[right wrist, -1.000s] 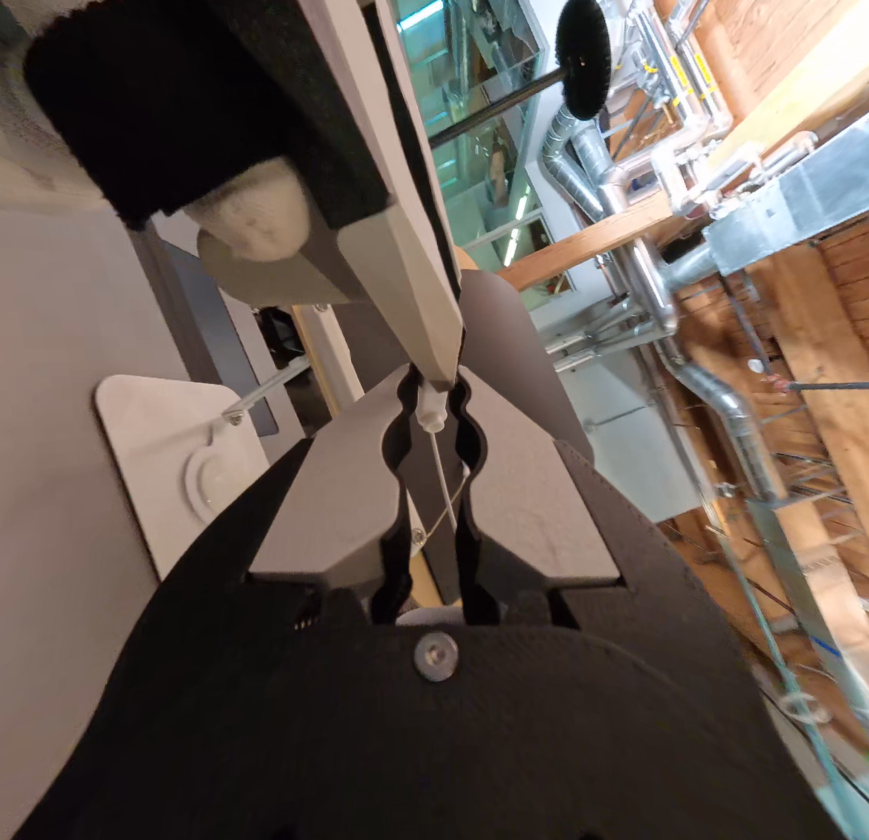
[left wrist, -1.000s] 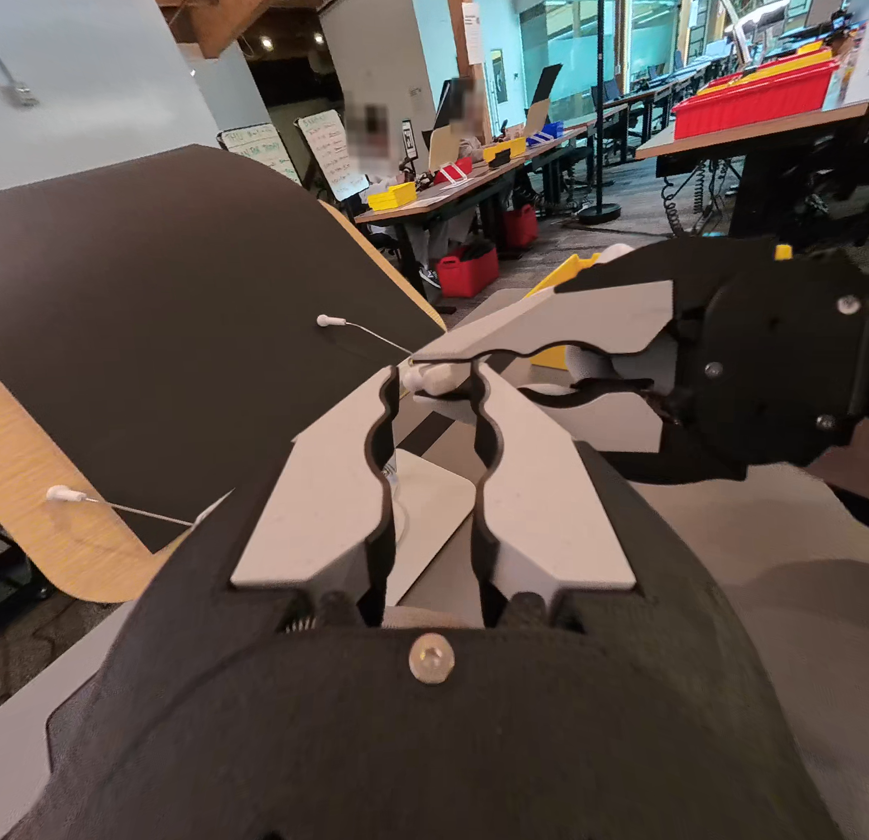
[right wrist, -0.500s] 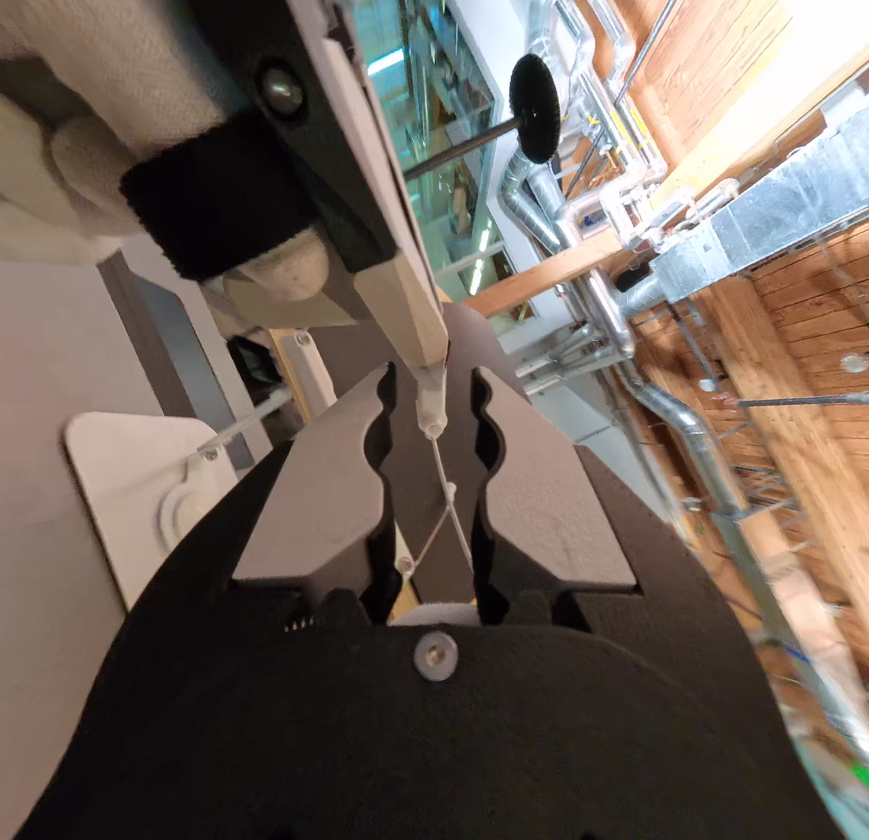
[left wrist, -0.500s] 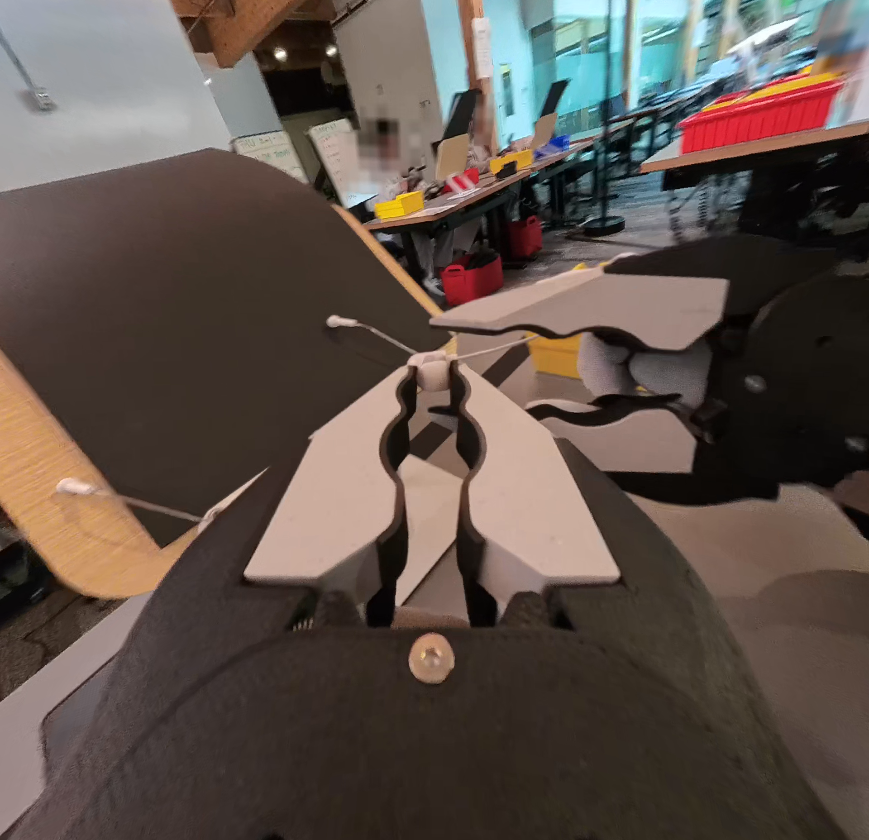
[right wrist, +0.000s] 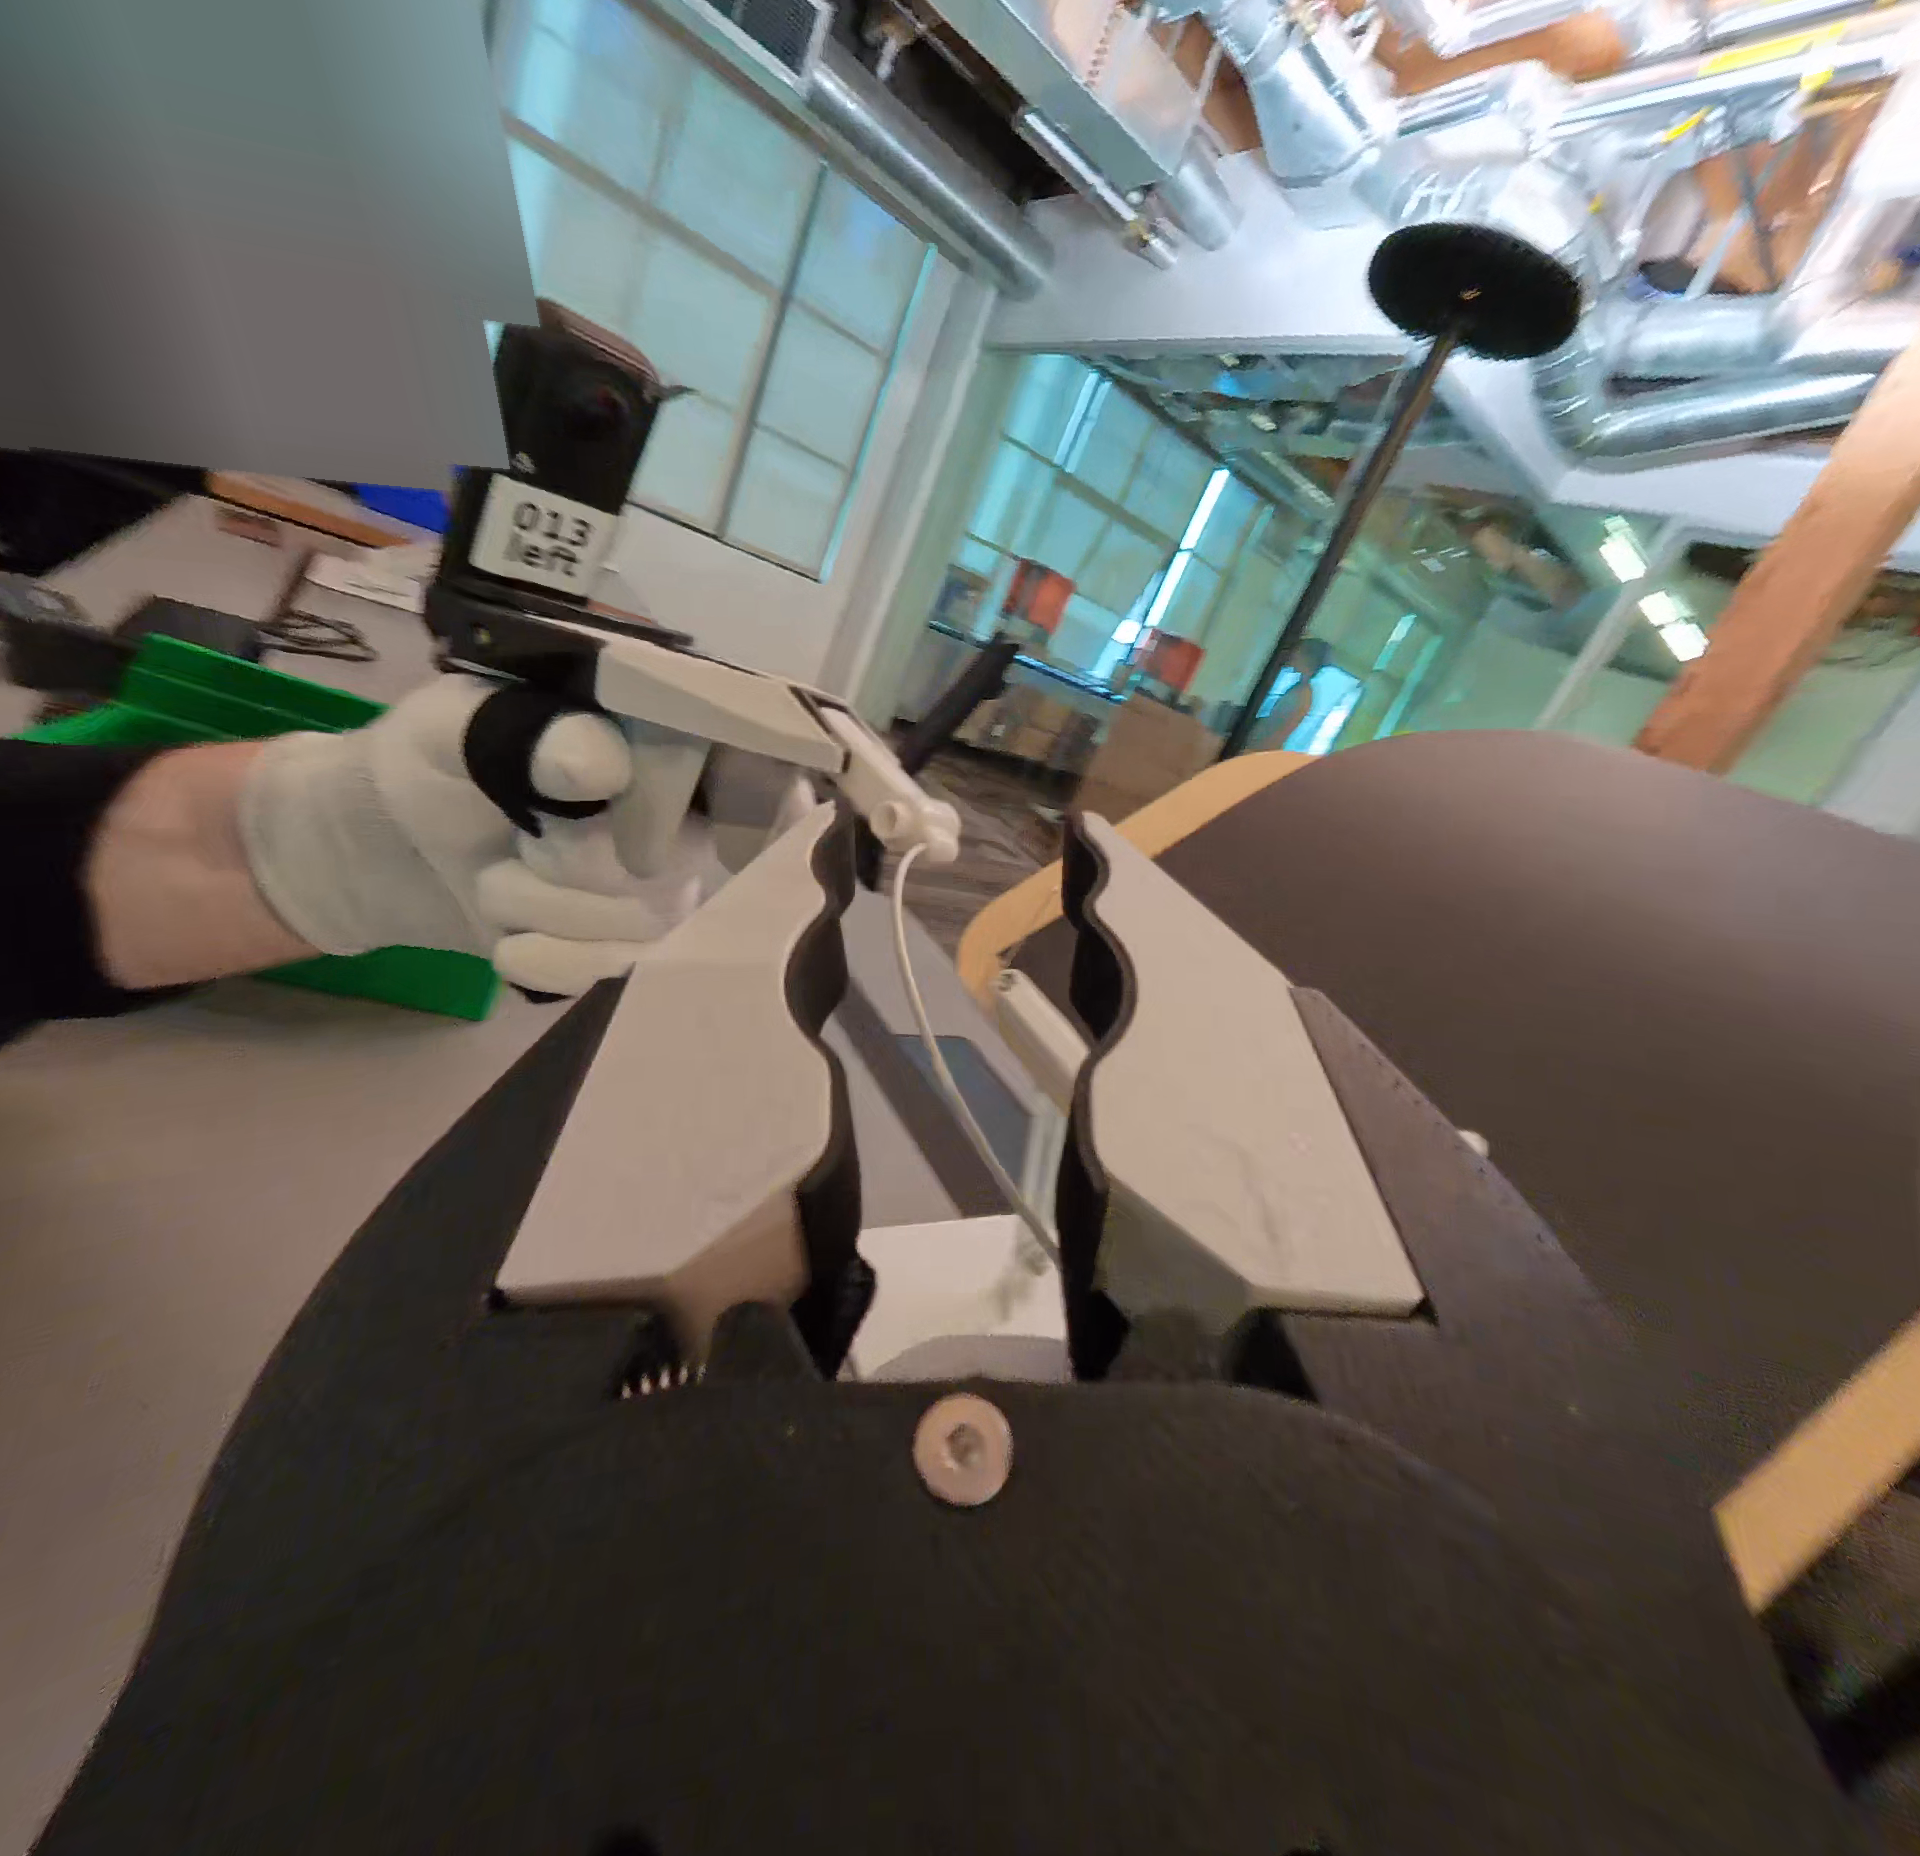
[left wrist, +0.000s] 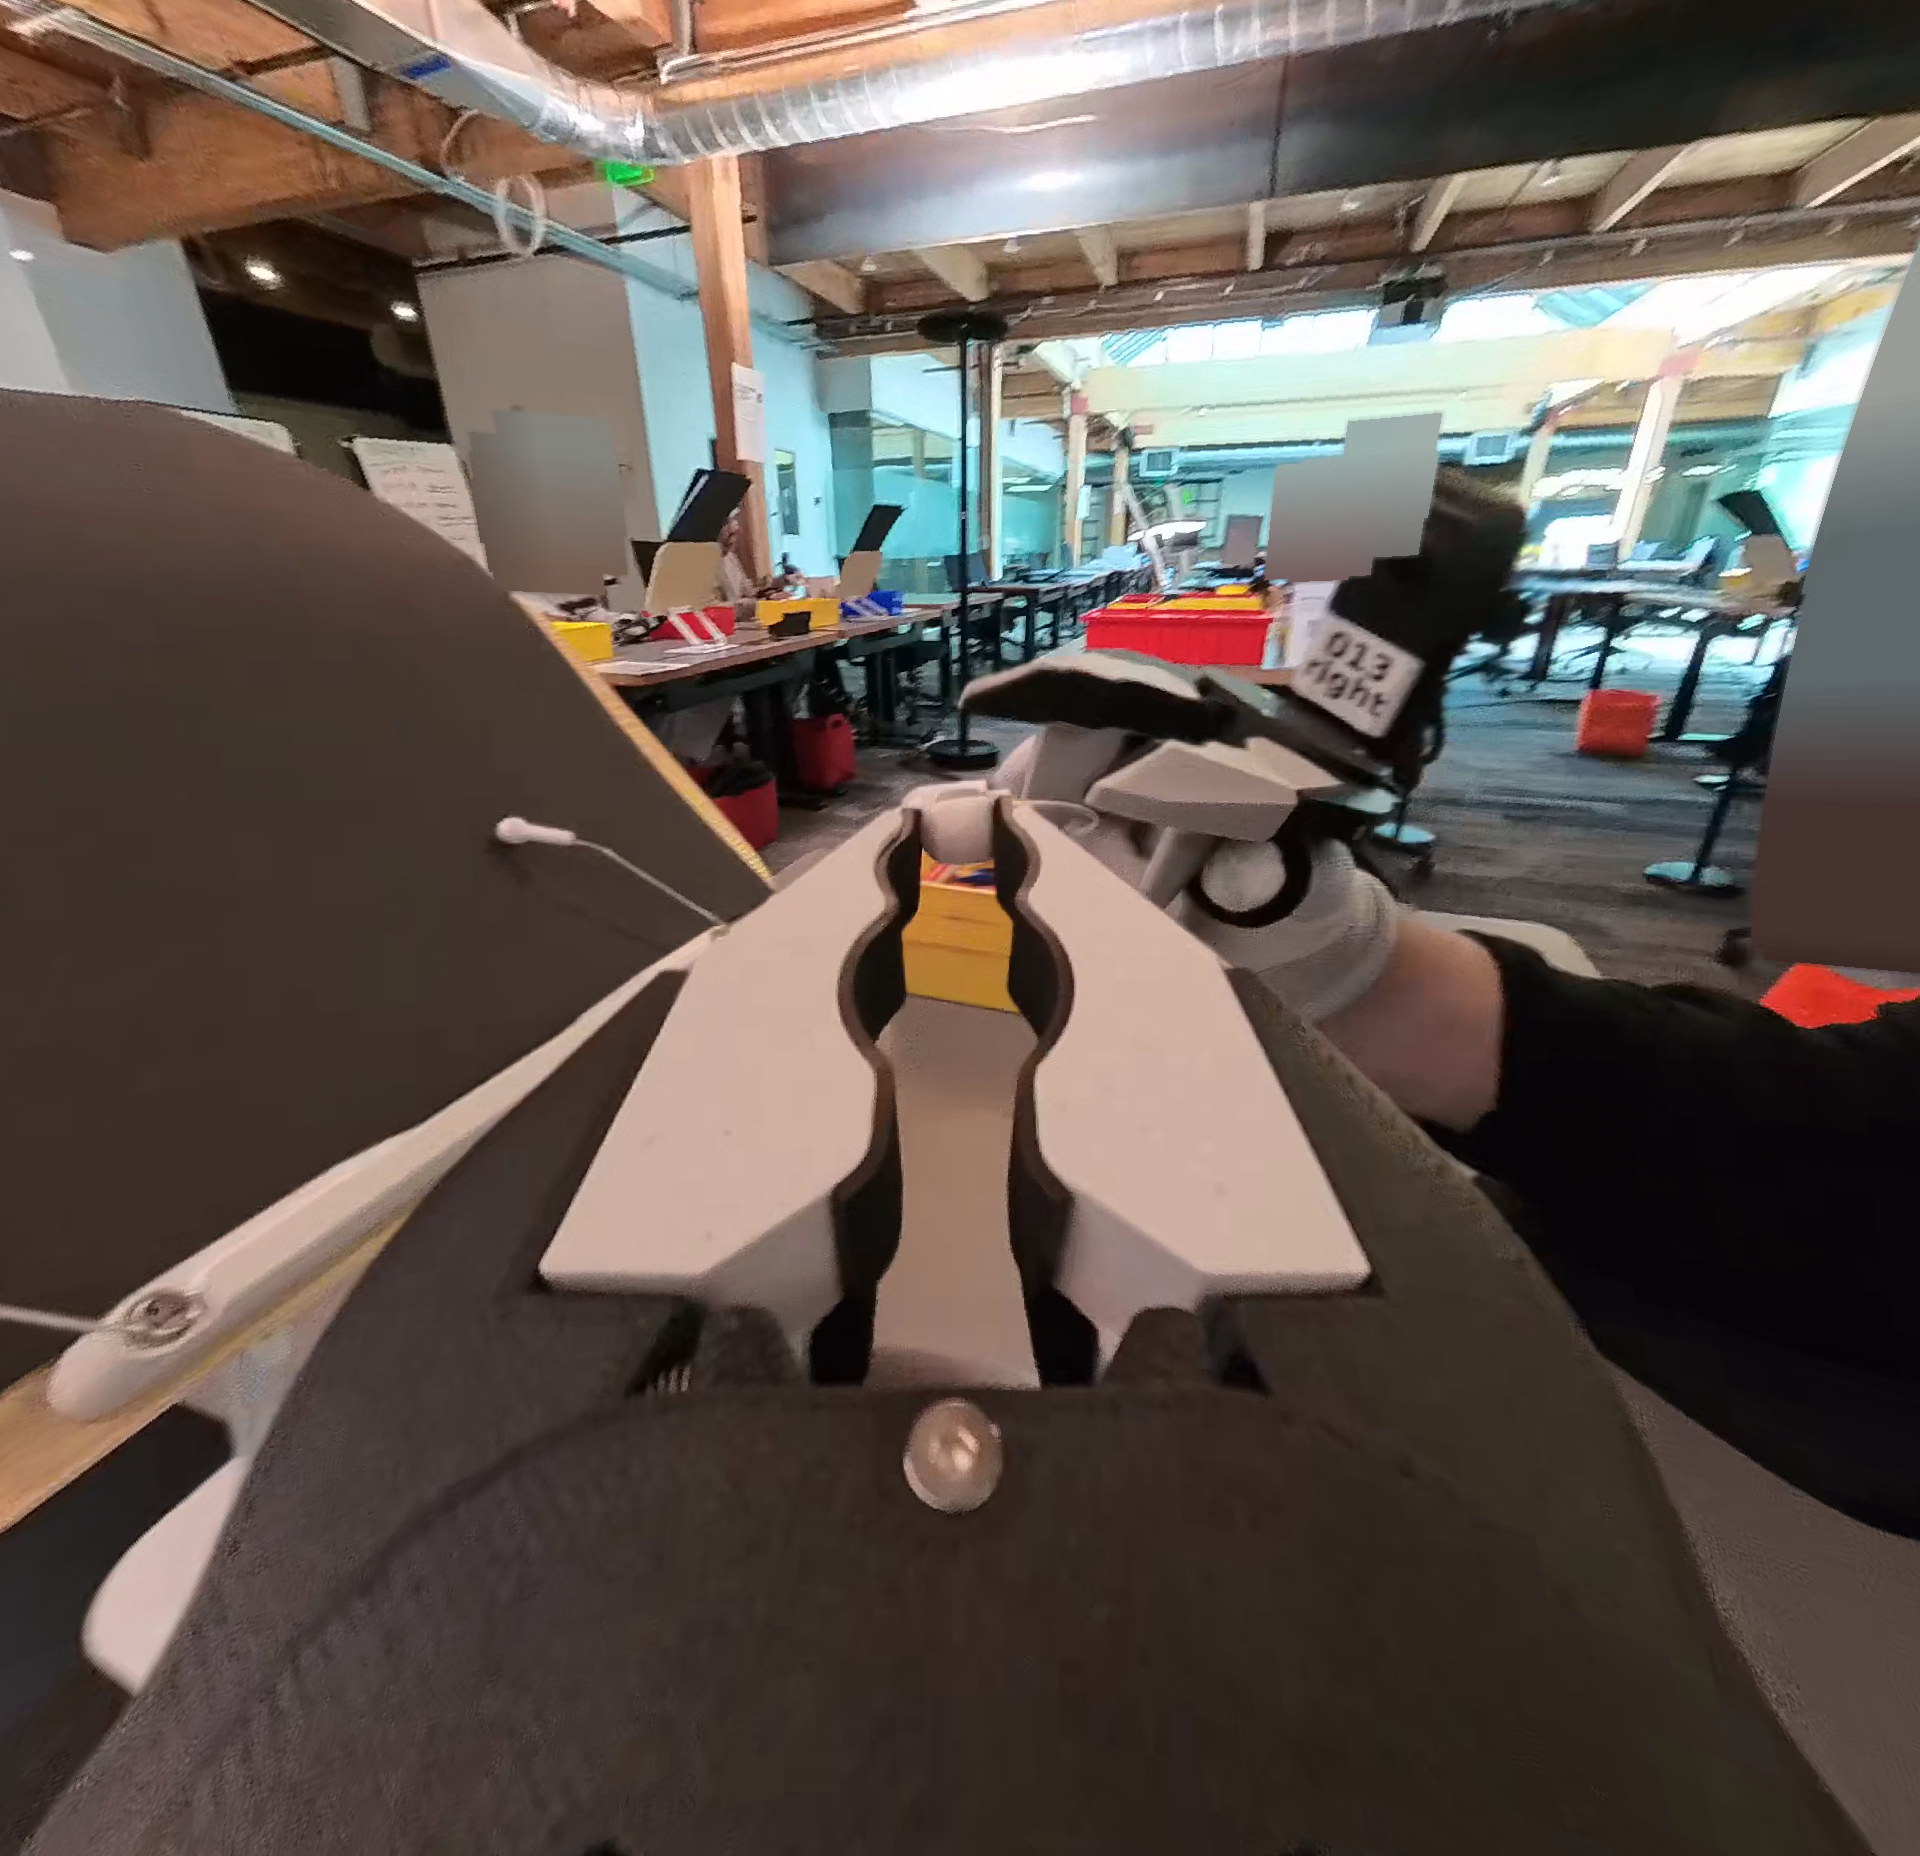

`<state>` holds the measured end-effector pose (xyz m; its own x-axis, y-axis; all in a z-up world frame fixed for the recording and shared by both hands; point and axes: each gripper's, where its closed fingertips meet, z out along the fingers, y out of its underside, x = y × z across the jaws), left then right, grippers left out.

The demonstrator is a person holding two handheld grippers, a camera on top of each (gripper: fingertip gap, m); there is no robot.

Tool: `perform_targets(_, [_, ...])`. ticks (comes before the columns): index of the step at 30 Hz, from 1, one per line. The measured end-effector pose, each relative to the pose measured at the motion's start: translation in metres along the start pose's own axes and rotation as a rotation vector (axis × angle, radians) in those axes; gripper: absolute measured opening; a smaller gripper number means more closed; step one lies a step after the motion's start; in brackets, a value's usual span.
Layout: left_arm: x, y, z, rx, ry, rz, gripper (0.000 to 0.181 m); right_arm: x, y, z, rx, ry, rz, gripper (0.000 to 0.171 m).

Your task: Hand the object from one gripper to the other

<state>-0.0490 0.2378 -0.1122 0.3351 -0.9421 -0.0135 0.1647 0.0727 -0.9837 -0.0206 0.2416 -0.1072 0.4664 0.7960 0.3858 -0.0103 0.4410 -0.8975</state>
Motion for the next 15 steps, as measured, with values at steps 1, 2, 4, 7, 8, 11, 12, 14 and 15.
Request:
perform_targets(1, [0.002, 0.001, 0.000, 0.007, 0.022, -0.019, 0.012, -0.005, 0.000, 0.000, 0.005, -0.038, 0.020, 0.036])
perform_targets(2, [0.005, 0.001, 0.001, 0.013, 0.047, -0.034, 0.012, -0.009, 0.001, 0.001, 0.005, -0.057, 0.026, 0.036])
perform_targets(4, [0.015, 0.002, 0.000, 0.023, 0.123, -0.046, 0.011, -0.012, 0.006, 0.005, -0.013, -0.068, 0.032, 0.037])
perform_targets(7, [0.024, 0.007, 0.001, 0.002, 0.171, -0.035, 0.011, -0.019, 0.005, 0.006, 0.009, -0.120, 0.100, 0.038])
perform_targets(8, [0.025, 0.007, 0.001, 0.005, 0.181, -0.030, 0.011, -0.021, 0.004, 0.005, 0.020, -0.144, 0.125, 0.035])
perform_targets(11, [0.030, 0.006, 0.000, 0.014, 0.209, -0.019, 0.011, -0.031, 0.002, 0.003, 0.028, -0.222, 0.177, 0.025])
perform_targets(12, [0.031, 0.006, -0.001, 0.015, 0.213, -0.015, 0.011, -0.033, 0.001, 0.003, 0.027, -0.240, 0.182, 0.021])
perform_targets(14, [0.033, 0.005, -0.002, 0.023, 0.230, -0.013, 0.011, -0.036, 0.001, 0.003, 0.026, -0.262, 0.199, 0.021])
perform_targets(15, [0.034, 0.005, -0.002, 0.025, 0.236, -0.012, 0.011, -0.037, 0.001, 0.003, 0.025, -0.269, 0.207, 0.022])
